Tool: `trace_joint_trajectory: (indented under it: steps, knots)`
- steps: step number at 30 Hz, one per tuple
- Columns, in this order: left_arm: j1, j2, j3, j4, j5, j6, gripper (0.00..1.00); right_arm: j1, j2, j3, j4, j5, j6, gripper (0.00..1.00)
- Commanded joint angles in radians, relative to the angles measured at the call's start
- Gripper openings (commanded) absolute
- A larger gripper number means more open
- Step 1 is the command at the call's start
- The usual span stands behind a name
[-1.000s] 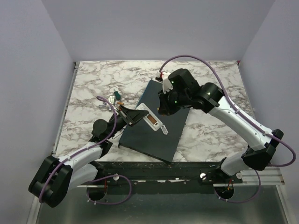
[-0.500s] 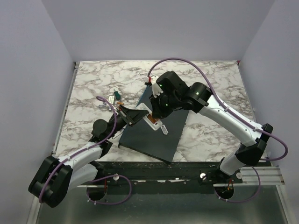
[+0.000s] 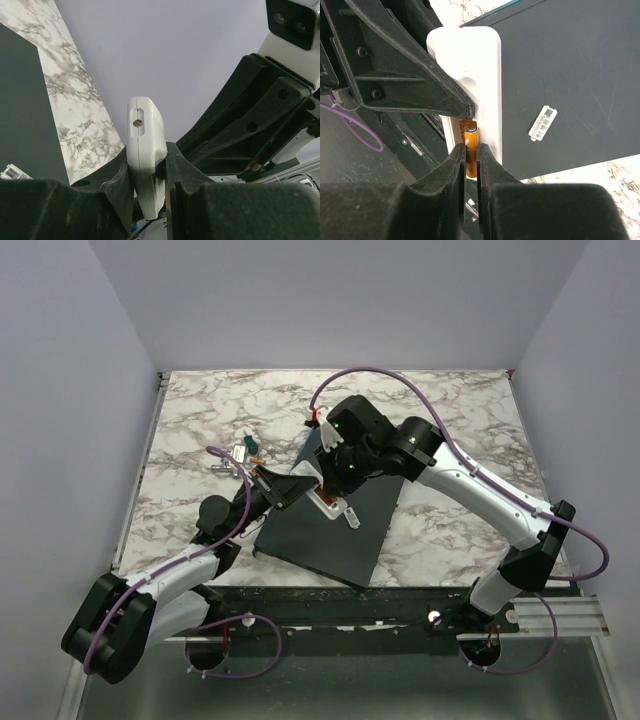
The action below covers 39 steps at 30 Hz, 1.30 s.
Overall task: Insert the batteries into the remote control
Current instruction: Load the battery into the remote control.
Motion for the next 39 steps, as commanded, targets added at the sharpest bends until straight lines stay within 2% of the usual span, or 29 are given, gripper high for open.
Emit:
trace_joint_trajectory:
  steps: [1, 13, 22, 39]
  knots:
    - [-0.007, -0.007, 0.0, 0.068, -0.025, 0.018, 0.0, 0.011, 0.024, 0.024, -0.048, -0.046, 0.021, 0.01]
    - [-0.007, -0.015, 0.001, 0.074, -0.026, 0.041, 0.0, 0.011, 0.021, 0.021, -0.06, -0.09, 0.034, 0.01]
    - [-0.007, -0.035, 0.001, 0.059, -0.03, 0.048, 0.0, 0.011, 0.033, 0.015, -0.072, -0.064, 0.032, 0.01]
    - [-0.007, 0.003, -0.005, 0.105, -0.014, -0.022, 0.0, 0.011, 0.074, 0.048, -0.054, -0.002, 0.015, 0.09]
